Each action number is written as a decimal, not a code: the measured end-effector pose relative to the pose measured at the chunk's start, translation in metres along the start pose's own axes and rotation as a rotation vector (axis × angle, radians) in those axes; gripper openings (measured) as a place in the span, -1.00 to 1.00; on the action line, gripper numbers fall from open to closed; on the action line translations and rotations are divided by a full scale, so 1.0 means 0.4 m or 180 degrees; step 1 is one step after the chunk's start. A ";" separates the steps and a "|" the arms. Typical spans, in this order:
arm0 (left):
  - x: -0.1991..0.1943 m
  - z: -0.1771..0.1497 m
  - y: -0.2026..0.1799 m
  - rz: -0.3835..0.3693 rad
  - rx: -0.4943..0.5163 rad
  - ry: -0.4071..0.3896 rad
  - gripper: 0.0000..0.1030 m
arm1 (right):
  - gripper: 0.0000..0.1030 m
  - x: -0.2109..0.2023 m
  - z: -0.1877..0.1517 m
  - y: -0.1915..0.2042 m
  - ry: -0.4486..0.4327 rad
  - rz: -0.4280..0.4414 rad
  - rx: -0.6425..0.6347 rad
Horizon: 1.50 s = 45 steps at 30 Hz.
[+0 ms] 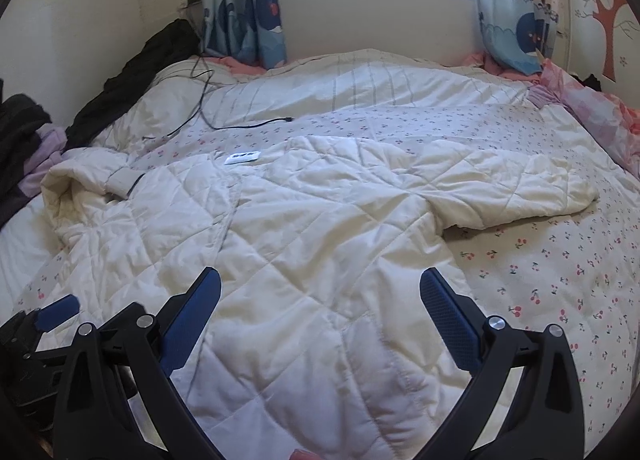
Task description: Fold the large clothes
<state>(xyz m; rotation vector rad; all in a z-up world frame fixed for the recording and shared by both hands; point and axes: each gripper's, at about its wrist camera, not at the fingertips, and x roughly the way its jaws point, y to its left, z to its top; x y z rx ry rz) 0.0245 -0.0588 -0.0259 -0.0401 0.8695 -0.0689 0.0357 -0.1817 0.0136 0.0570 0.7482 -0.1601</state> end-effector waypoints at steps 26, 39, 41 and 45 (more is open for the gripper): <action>-0.015 0.003 -0.015 -0.0143 0.0074 0.0024 0.86 | 0.87 0.059 0.047 -0.390 -0.0052 0.0169 0.0912; 0.024 0.000 -0.015 -0.0096 0.0000 0.0116 0.86 | 0.87 0.258 0.057 -1.287 -0.0003 0.0032 0.2658; 0.034 -0.001 -0.016 -0.0075 -0.0001 0.0145 0.86 | 0.87 0.298 0.040 -1.348 -0.0032 0.0099 0.2833; 0.054 -0.005 -0.020 -0.0056 0.0004 0.0204 0.86 | 0.86 0.350 0.063 -1.360 -0.0091 0.0147 0.2650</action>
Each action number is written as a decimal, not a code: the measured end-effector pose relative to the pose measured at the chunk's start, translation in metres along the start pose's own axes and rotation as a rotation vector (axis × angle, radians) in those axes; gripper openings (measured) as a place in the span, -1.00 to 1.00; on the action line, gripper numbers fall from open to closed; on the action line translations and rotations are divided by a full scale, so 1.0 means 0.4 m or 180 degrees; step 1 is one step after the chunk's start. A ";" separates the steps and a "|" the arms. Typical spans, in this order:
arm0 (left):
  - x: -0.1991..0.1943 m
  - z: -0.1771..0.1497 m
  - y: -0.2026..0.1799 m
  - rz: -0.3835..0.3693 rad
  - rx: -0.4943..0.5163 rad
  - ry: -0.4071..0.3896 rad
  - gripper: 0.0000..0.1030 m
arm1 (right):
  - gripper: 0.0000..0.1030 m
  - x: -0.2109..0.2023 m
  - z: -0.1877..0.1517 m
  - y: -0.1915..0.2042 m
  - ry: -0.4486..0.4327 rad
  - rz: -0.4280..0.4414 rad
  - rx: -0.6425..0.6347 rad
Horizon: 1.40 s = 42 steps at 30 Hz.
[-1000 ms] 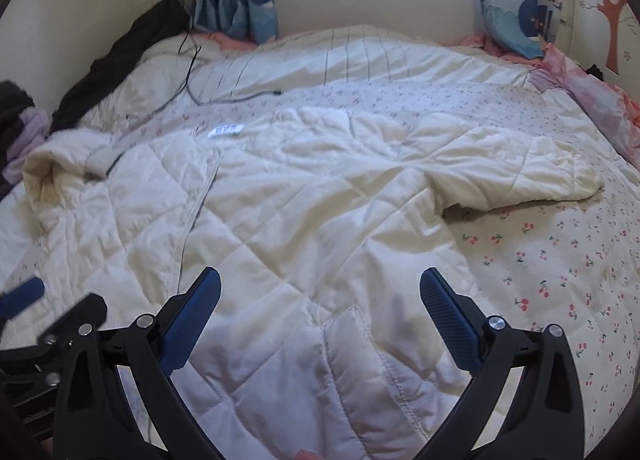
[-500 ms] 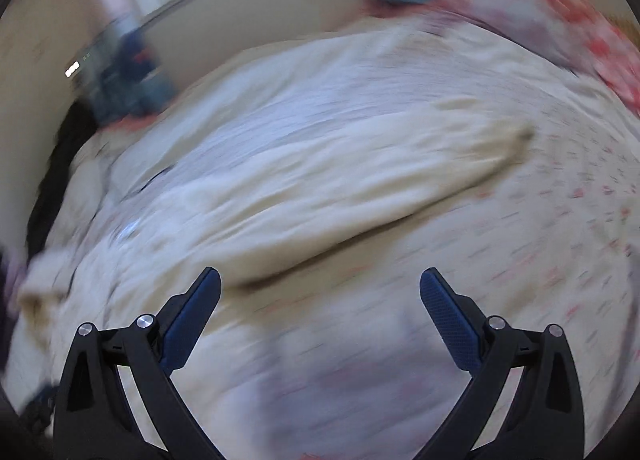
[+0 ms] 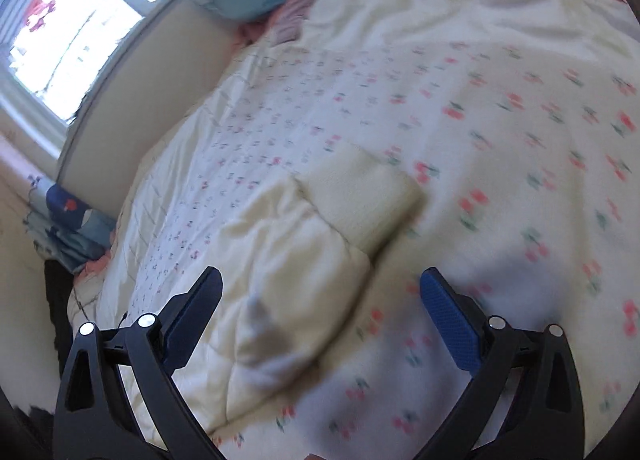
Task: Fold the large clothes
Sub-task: 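Grasp the knit cuff of a jacket sleeve with the right gripper and lift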
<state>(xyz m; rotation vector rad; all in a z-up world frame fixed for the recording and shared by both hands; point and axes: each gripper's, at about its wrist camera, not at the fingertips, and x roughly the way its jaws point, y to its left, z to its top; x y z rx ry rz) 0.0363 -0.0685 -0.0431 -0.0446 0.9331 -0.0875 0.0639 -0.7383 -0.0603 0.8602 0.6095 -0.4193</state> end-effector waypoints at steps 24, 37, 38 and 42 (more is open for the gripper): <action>-0.028 -0.015 0.026 0.0197 0.0103 -0.0023 0.86 | -0.58 0.000 0.002 0.001 0.0058 0.0319 0.0230; -0.141 -0.012 0.158 0.0148 -0.0154 -0.0229 0.86 | -0.64 -0.272 -0.001 0.512 -0.0719 0.1008 -0.0455; -0.150 -0.013 0.175 0.0159 -0.0167 -0.0248 0.86 | -0.64 -0.286 -0.013 0.570 -0.0730 0.1067 -0.0543; -0.170 -0.012 0.233 0.0177 -0.0308 -0.0262 0.86 | -0.64 -0.325 -0.089 0.792 -0.0689 0.1331 -0.0954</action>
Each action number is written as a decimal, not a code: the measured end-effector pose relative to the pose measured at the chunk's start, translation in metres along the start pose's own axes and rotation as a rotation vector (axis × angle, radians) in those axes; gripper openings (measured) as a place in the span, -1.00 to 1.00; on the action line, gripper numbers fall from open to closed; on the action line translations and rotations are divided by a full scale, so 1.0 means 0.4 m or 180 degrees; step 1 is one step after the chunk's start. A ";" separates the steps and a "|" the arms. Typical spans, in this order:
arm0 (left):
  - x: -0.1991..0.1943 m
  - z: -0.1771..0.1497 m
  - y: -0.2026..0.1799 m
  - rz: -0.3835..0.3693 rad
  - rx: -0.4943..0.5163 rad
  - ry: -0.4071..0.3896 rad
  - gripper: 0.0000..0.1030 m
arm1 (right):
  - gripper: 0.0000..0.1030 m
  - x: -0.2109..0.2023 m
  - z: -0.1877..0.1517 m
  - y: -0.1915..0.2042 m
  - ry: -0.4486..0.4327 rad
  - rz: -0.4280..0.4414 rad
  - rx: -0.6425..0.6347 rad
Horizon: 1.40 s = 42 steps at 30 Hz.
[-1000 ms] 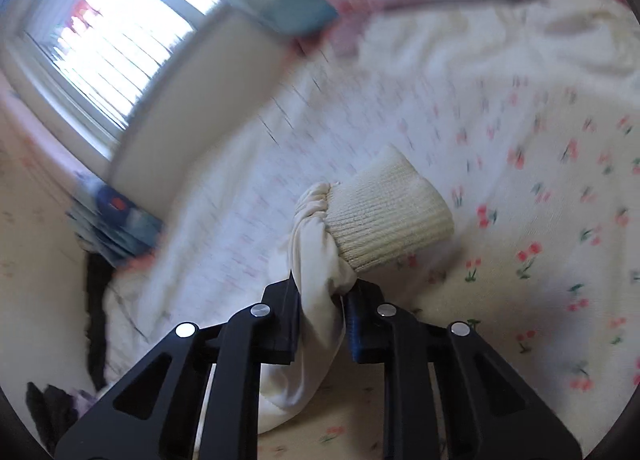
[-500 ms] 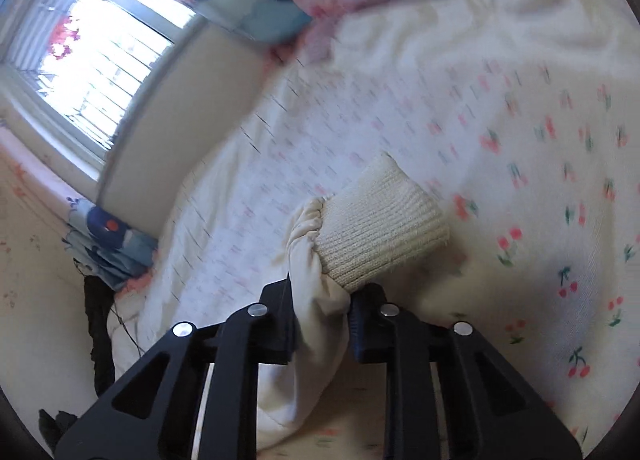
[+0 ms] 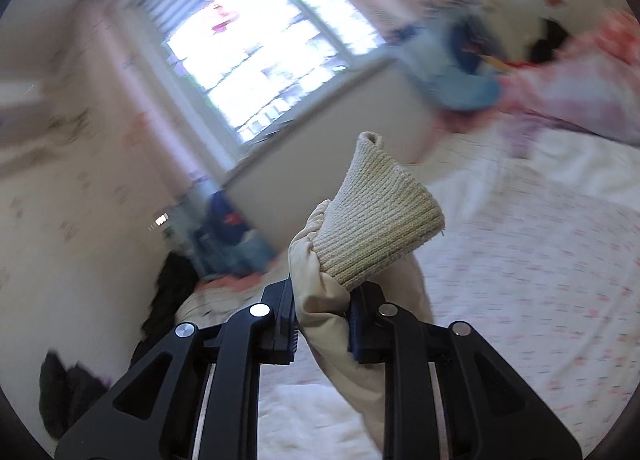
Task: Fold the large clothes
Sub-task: 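Grasp the knit cuff of a jacket sleeve with the right gripper and lift, then carry the sleeve across the jacket body with the right gripper while the left gripper grasps the other cuff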
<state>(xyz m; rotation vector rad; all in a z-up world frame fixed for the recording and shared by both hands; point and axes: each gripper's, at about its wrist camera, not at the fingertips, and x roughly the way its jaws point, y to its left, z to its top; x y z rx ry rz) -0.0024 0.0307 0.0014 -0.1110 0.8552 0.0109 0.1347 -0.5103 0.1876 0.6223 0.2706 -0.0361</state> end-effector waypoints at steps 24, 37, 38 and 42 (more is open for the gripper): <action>-0.055 0.022 0.271 0.0028 -0.0801 -0.0113 0.86 | 0.09 0.423 -1.019 0.679 0.2580 0.1014 -0.1364; -0.046 0.025 0.254 0.0175 -0.0630 -0.0157 0.86 | 0.59 0.411 -1.026 0.708 0.2898 0.1033 -0.1071; -0.053 0.028 0.244 0.0265 -0.0482 -0.0238 0.86 | 0.60 0.384 -1.000 0.705 0.2845 0.1049 -0.1039; -0.053 0.054 0.207 0.0542 0.0115 -0.0474 0.86 | 0.70 0.197 -0.908 0.605 0.2664 0.0920 -0.0838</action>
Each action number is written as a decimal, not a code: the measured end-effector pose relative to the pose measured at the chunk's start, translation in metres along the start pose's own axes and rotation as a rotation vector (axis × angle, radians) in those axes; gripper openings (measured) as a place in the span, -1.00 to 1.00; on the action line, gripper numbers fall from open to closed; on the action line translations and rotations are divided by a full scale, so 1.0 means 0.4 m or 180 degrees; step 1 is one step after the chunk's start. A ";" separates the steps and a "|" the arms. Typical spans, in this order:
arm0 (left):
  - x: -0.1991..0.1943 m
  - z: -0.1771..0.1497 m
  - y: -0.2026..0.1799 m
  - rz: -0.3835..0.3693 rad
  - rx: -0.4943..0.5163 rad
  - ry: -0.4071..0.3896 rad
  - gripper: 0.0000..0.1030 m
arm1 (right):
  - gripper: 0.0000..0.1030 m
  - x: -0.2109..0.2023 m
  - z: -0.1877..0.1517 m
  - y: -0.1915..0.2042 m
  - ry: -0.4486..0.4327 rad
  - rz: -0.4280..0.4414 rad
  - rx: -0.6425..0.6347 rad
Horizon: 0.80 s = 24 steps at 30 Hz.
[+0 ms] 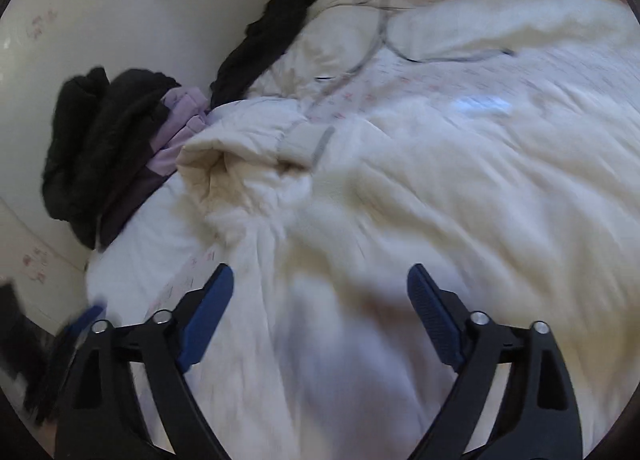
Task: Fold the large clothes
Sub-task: 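Carry the sleeve across the jacket body with the right gripper while the left gripper grasps the other cuff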
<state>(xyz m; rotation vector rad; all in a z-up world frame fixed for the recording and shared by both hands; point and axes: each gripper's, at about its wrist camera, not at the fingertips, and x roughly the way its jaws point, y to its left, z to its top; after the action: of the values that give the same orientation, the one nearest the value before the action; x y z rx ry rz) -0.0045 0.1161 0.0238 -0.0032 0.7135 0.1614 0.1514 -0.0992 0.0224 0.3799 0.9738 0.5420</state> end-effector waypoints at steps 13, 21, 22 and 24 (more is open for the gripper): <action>0.423 0.303 -0.272 0.0489 0.2916 0.0631 0.86 | 0.70 -0.151 -0.160 -0.226 -0.0086 0.0036 0.0960; 0.653 0.293 -0.271 0.1215 0.3373 0.1134 0.54 | 0.70 -0.148 -0.171 -0.225 -0.0041 0.0161 0.1021; 0.667 0.296 -0.260 0.1185 0.3312 0.1196 0.41 | 0.70 -0.151 -0.171 -0.227 -0.0037 0.0183 0.1045; 0.677 0.312 -0.233 0.0976 0.2991 0.1255 -0.09 | 0.70 -0.150 -0.172 -0.227 -0.0019 0.0198 0.1050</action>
<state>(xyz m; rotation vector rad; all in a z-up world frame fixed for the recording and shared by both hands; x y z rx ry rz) 0.2922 0.0708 -0.0634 0.9984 1.1274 0.1056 0.0893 -0.2033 -0.0212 0.7080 1.0501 0.4356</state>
